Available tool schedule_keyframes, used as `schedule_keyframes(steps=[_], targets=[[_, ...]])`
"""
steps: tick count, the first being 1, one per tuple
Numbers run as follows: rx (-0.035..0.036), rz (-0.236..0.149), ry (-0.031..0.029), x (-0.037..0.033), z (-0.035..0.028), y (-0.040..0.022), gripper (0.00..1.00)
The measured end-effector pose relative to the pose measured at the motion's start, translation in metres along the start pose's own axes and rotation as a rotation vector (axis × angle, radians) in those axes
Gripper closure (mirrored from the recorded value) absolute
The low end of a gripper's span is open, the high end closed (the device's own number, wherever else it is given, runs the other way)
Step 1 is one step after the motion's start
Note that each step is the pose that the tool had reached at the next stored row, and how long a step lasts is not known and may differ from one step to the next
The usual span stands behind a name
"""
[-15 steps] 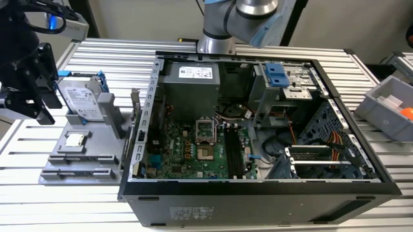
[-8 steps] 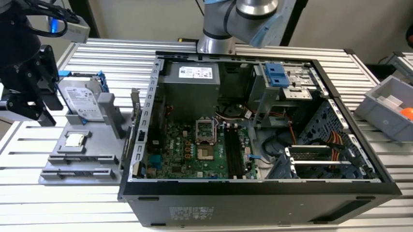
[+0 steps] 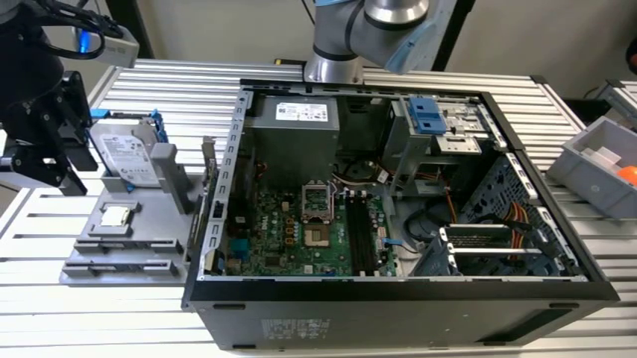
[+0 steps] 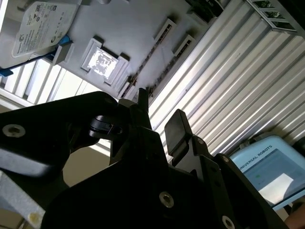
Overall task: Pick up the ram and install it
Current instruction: 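Pick up the ram and move it above insertion slot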
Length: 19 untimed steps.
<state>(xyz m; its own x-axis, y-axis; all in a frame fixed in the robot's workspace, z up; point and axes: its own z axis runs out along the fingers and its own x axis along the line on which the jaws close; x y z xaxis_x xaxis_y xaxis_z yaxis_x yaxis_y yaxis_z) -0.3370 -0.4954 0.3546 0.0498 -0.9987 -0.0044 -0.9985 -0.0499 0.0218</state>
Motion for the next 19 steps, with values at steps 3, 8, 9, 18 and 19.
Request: schedule_keyframes(steps=[3, 8, 9, 18, 19], targets=[[0.0002, 0.000, -0.0001, 0.0000, 0.0006, 0.0000, 0.00], [0.0001, 0.000, -0.0001, 0.0003, 0.0020, 0.0000, 0.00], [0.0002, 0.000, -0.0001, 0.0005, 0.0024, 0.0000, 0.00], [0.0000, 0.000, 0.0003, 0.0019, 0.0072, -0.0001, 0.00], [0.0001, 0.000, 0.0003, 0.0021, 0.0079, -0.0001, 0.00]])
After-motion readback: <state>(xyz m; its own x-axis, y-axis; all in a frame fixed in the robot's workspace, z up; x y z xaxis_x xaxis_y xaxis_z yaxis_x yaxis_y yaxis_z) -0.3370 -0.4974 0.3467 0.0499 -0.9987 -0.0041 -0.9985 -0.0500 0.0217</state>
